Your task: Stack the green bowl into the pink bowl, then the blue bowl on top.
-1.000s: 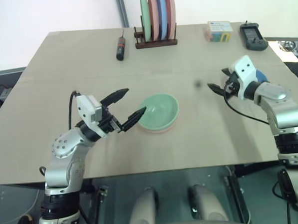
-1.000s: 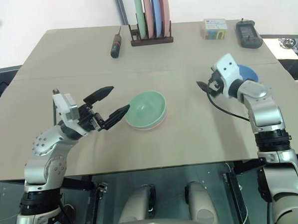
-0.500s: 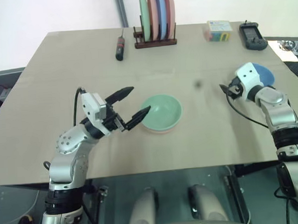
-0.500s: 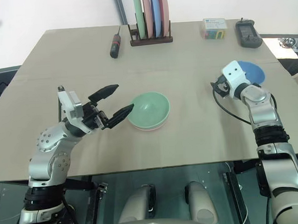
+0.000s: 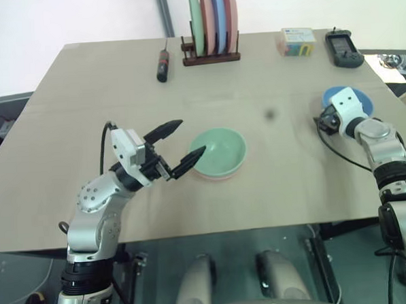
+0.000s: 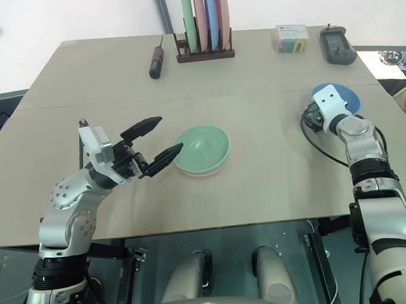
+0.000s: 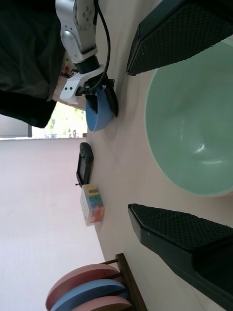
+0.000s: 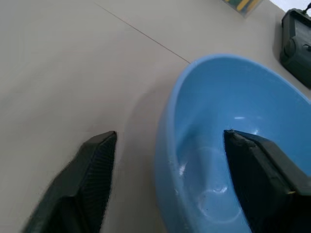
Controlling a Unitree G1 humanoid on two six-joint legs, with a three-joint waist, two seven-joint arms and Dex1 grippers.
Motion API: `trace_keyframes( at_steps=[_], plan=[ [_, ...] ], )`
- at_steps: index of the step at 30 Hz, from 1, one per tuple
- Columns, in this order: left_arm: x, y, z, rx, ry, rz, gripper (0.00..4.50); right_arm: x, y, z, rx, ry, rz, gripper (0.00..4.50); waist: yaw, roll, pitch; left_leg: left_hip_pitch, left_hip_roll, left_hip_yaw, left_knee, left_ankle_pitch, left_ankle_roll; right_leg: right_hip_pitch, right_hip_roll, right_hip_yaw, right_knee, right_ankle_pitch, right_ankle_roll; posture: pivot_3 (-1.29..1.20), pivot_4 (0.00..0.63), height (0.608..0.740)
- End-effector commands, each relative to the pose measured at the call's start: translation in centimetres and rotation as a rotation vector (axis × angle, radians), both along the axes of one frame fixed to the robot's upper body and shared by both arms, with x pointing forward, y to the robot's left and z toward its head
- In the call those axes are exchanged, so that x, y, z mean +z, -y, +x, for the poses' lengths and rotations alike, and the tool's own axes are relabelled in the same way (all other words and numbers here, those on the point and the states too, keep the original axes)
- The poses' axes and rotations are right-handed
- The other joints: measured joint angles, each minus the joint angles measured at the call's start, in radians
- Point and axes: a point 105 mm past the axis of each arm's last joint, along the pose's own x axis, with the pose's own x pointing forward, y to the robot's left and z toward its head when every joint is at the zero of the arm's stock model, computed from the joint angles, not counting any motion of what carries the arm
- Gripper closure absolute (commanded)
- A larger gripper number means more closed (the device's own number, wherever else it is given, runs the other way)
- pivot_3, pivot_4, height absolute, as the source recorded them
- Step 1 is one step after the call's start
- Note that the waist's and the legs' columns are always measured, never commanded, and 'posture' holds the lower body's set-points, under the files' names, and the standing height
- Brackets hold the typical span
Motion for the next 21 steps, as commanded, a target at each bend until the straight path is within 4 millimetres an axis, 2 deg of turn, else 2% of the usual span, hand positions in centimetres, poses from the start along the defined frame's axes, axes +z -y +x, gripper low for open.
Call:
trace_keyframes(
  at_steps=[1, 4, 5, 9, 12, 14, 17, 21],
  plan=[
    [1.2, 0.2, -0.5, -0.014, 0.057, -0.005, 0.00, 2.3, -0.2, 0.5, 0.020, 0.072, -0.024, 2.63, 0.000, 0.000, 0.000, 0.000, 0.000, 0.000, 0.000, 0.000, 0.000, 0.000, 0.000, 0.000, 0.000, 0.000, 0.000, 0.00, 0.150, 0.740],
    [1.2, 0.2, -0.6, -0.013, 0.057, -0.007, 0.00, 2.2, -0.3, 0.5, 0.025, 0.071, -0.026, 4.07, 0.000, 0.000, 0.000, 0.000, 0.000, 0.000, 0.000, 0.000, 0.000, 0.000, 0.000, 0.000, 0.000, 0.000, 0.000, 0.00, 0.150, 0.740],
    [1.3, 0.2, -0.6, -0.013, 0.057, -0.008, 0.00, 2.2, -0.3, 0.5, 0.026, 0.071, -0.027, 4.29, 0.000, 0.000, 0.000, 0.000, 0.000, 0.000, 0.000, 0.000, 0.000, 0.000, 0.000, 0.000, 0.000, 0.000, 0.000, 0.00, 0.150, 0.740],
    [1.2, 0.0, -0.6, -0.011, 0.055, -0.012, 0.00, 2.2, -0.2, 0.5, 0.036, 0.076, -0.038, 4.29, 0.001, 0.000, 0.000, 0.000, 0.000, 0.000, 0.000, 0.000, 0.000, 0.000, 0.000, 0.000, 0.000, 0.000, 0.000, 0.00, 0.150, 0.740],
    [1.2, -0.1, -0.6, -0.009, 0.054, -0.013, 0.00, 2.6, -2.6, 0.1, 0.188, 0.076, -0.046, 4.29, 0.000, 0.000, 0.000, 0.000, 0.000, 0.000, 0.000, 0.000, 0.000, 0.000, 0.000, 0.000, 0.000, 0.000, 0.000, 0.00, 0.150, 0.740],
    [1.1, -0.2, -0.5, -0.007, 0.053, -0.014, 0.00, 3.1, -4.9, -0.4, 0.313, 0.077, -0.037, 4.29, -0.002, 0.000, 0.000, 0.000, 0.000, 0.000, 0.000, 0.000, 0.000, 0.000, 0.000, 0.000, 0.000, 0.000, 0.000, 0.00, 0.150, 0.740],
    [1.0, -0.5, -0.7, 0.000, 0.052, -0.011, 0.00, 5.6, -9.0, -1.8, 0.511, 0.131, -0.028, 4.29, -0.003, 0.001, 0.000, 0.001, 0.000, 0.000, 0.000, 0.000, 0.000, 0.000, 0.000, 0.000, 0.000, 0.000, 0.000, 0.00, 0.150, 0.740],
    [1.0, -1.6, -0.9, 0.032, 0.048, 0.000, 0.00, 8.9, -14.8, -5.7, 0.822, 0.167, -0.049, 4.29, 0.001, 0.002, 0.001, 0.000, 0.001, -0.001, 0.000, 0.000, 0.000, 0.000, 0.000, -0.001, 0.001, 0.000, 0.000, 0.00, 0.150, 0.740]
  ],
)
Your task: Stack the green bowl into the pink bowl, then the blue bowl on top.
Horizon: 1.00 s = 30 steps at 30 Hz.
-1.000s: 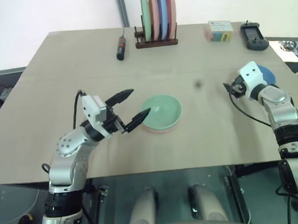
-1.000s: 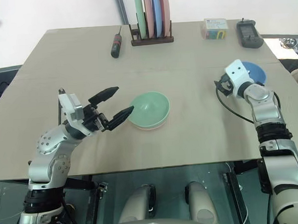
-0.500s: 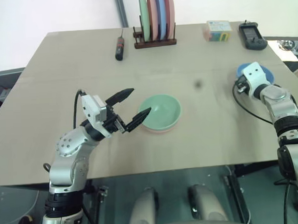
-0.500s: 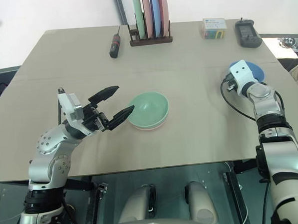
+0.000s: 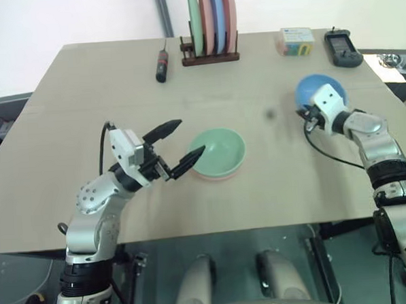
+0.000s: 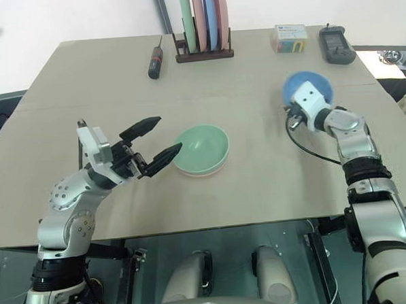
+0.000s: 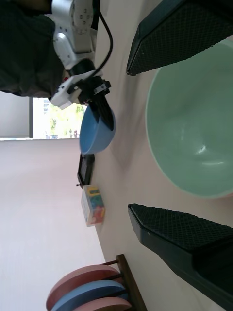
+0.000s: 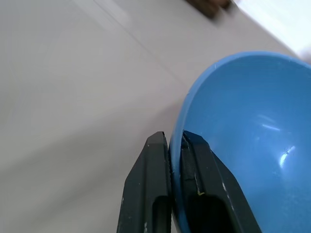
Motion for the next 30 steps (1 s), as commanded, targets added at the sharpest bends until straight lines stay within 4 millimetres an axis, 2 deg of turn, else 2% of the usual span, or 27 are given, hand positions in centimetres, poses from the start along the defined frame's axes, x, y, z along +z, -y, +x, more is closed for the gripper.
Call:
trace_keyframes(
  at_steps=[1, 6, 11, 14, 18, 20, 22, 24, 26, 30],
  plan=[
    [1.0, -1.4, -0.7, 0.034, 0.049, 0.015, 0.00, 4.5, -5.1, -3.9, 0.286, 0.077, -0.014, 4.29, 0.002, 0.000, 0.000, 0.000, 0.000, 0.000, 0.000, 0.000, 0.000, 0.000, 0.000, 0.000, 0.000, 0.000, 0.000, 0.00, 0.150, 0.740],
    [0.2, -3.0, -1.4, 0.071, 0.020, 0.048, 0.00, 6.5, -9.8, -8.1, 0.504, 0.098, -0.050, 4.29, 0.005, 0.000, 0.000, -0.001, 0.000, -0.001, 0.000, 0.000, 0.000, 0.000, 0.000, -0.002, -0.001, 0.000, 0.000, 0.00, 0.150, 0.740],
    [0.1, -4.4, -1.5, 0.111, 0.014, 0.069, 0.00, 5.5, -13.0, -11.2, 0.650, 0.062, -0.105, 4.29, 0.005, 0.000, 0.000, -0.001, 0.000, -0.002, 0.000, 0.000, 0.000, 0.000, 0.000, -0.003, -0.001, 0.000, -0.001, 0.00, 0.150, 0.740],
    [0.2, -4.8, -1.6, 0.120, 0.017, 0.074, 0.00, 4.7, -14.0, -12.3, 0.708, 0.039, -0.149, 3.46, 0.006, 0.000, 0.000, -0.001, 0.000, -0.002, 0.000, 0.000, 0.000, 0.000, 0.000, -0.003, -0.001, 0.000, -0.001, 0.00, 0.150, 0.740],
    [0.3, -4.9, -1.6, 0.125, 0.024, 0.076, 0.00, 5.2, -14.6, -12.7, 0.715, 0.050, -0.122, 1.66, 0.006, 0.000, 0.000, -0.001, 0.000, -0.002, 0.000, 0.000, 0.000, 0.000, -0.001, -0.003, -0.001, 0.000, -0.001, 0.00, 0.150, 0.740],
    [0.2, -5.0, -1.6, 0.136, 0.008, 0.070, 0.00, 6.4, -14.3, -11.9, 0.661, 0.066, -0.044, 0.94, 0.005, 0.000, 0.000, -0.001, 0.000, -0.002, 0.000, 0.000, 0.000, 0.000, 0.000, -0.003, -0.001, 0.000, -0.001, 0.00, 0.150, 0.740],
    [0.0, -5.1, -1.6, 0.154, -0.010, 0.070, 0.00, 7.0, -13.0, -11.2, 0.608, 0.026, 0.043, 0.13, 0.005, 0.000, 0.000, -0.001, 0.000, -0.002, 0.000, 0.000, 0.000, 0.000, 0.000, -0.003, -0.001, 0.000, -0.001, 0.00, 0.150, 0.740],
    [-0.1, -5.3, -1.6, 0.180, -0.029, 0.073, 0.00, 7.2, -11.2, -10.6, 0.559, -0.015, 0.124, 0.13, 0.006, 0.000, 0.000, -0.001, 0.000, -0.002, 0.000, 0.000, 0.000, 0.000, -0.001, -0.003, -0.001, 0.000, -0.001, 0.00, 0.150, 0.740],
    [-0.6, -5.9, -1.5, 0.244, -0.041, 0.109, 0.00, 7.0, -8.4, -10.2, 0.505, -0.052, 0.189, 0.13, 0.015, -0.001, -0.001, -0.001, 0.000, -0.002, 0.000, 0.000, 0.000, 0.000, -0.001, -0.004, -0.002, 0.000, -0.001, 0.00, 0.150, 0.740],
    [-1.5, -6.8, -2.0, 0.326, -0.072, 0.139, 0.00, 5.9, -3.4, -11.1, 0.426, -0.043, 0.233, 0.13, 0.024, -0.002, -0.001, -0.002, 0.000, -0.002, -0.001, 0.000, 0.000, 0.001, -0.002, -0.004, -0.004, 0.000, -0.001, 0.00, 0.150, 0.740]
  ],
)
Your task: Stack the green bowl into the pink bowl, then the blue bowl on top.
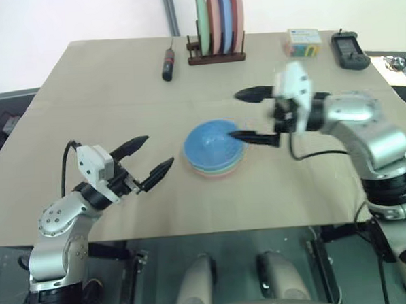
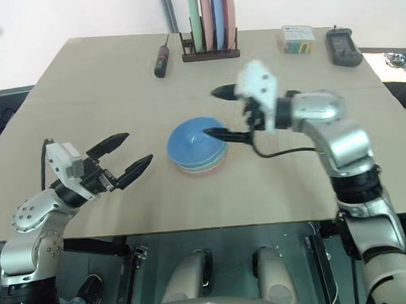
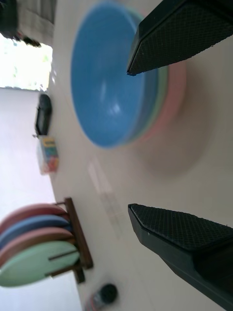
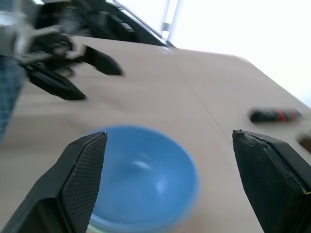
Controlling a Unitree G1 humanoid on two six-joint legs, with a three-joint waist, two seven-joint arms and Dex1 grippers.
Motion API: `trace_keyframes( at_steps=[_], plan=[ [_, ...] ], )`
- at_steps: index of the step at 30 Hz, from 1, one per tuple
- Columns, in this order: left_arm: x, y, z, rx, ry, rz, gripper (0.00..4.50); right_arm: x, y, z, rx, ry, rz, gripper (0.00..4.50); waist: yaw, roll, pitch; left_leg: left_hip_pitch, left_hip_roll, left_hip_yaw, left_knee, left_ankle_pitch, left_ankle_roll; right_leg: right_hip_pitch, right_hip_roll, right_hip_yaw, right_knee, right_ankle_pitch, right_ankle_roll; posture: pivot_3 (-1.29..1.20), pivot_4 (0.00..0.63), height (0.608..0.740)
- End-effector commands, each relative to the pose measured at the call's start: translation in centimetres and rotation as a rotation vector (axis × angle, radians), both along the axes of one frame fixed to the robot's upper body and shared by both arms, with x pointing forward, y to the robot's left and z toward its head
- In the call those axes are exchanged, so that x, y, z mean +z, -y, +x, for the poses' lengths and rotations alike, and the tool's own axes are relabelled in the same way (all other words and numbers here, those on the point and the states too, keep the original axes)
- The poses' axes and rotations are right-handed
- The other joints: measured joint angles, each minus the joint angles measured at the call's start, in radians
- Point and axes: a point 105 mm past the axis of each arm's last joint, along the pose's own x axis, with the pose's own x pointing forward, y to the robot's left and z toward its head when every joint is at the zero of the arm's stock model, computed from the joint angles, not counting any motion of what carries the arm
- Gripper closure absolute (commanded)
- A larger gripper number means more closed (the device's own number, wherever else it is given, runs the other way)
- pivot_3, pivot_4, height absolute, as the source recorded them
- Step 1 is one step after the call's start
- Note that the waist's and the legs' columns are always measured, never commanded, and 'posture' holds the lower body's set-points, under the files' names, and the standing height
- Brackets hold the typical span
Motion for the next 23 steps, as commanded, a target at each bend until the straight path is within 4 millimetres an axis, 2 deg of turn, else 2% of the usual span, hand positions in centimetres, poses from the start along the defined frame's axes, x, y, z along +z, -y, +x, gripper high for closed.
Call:
trace_keyframes(
  at_steps=[1, 7, 12, 18, 23],
  plan=[
    [1.1, -0.4, -1.0, 0.044, 0.050, 0.030, 0.00, 0.9, 3.2, -1.7, -0.018, 0.066, 0.070, 0.13, 0.002, 0.000, 0.000, 0.000, 0.000, 0.001, -0.001, 0.000, 0.000, -0.001, 0.000, 0.001, 0.000, 0.000, 0.000, 0.00, 0.150, 0.740],
    [0.8, -1.2, -2.4, 0.103, 0.032, 0.042, 0.00, -3.1, 9.3, -3.1, -0.157, -0.052, 0.057, 0.13, 0.004, 0.000, 0.000, 0.002, 0.001, 0.002, -0.002, 0.000, 0.000, -0.001, 0.001, 0.002, 0.000, -0.002, -0.003, 0.00, 0.150, 0.740],
    [0.7, -1.7, -3.0, 0.122, 0.030, 0.062, 0.00, -6.5, 12.7, -4.1, -0.211, -0.115, 0.017, 0.13, 0.004, 0.000, 0.000, 0.003, 0.001, 0.003, 0.000, 0.000, 0.000, 0.000, 0.001, 0.003, 0.001, -0.005, 0.001, 0.00, 0.150, 0.740],
    [0.8, -2.1, -3.3, 0.129, 0.041, 0.077, 0.00, -8.2, 14.1, -4.8, -0.217, -0.138, -0.018, 0.13, 0.004, 0.000, 0.000, 0.003, 0.001, 0.004, 0.001, 0.000, 0.000, 0.000, 0.001, 0.004, 0.001, -0.004, 0.000, 0.00, 0.150, 0.740],
    [0.8, -2.0, -3.4, 0.117, 0.051, 0.091, 0.00, -7.9, 14.0, -5.0, -0.200, -0.113, 0.013, 0.13, 0.004, 0.000, 0.000, 0.003, 0.001, 0.004, 0.001, 0.000, 0.000, 0.000, 0.001, 0.004, 0.001, -0.005, 0.001, 0.00, 0.150, 0.740]
  ],
)
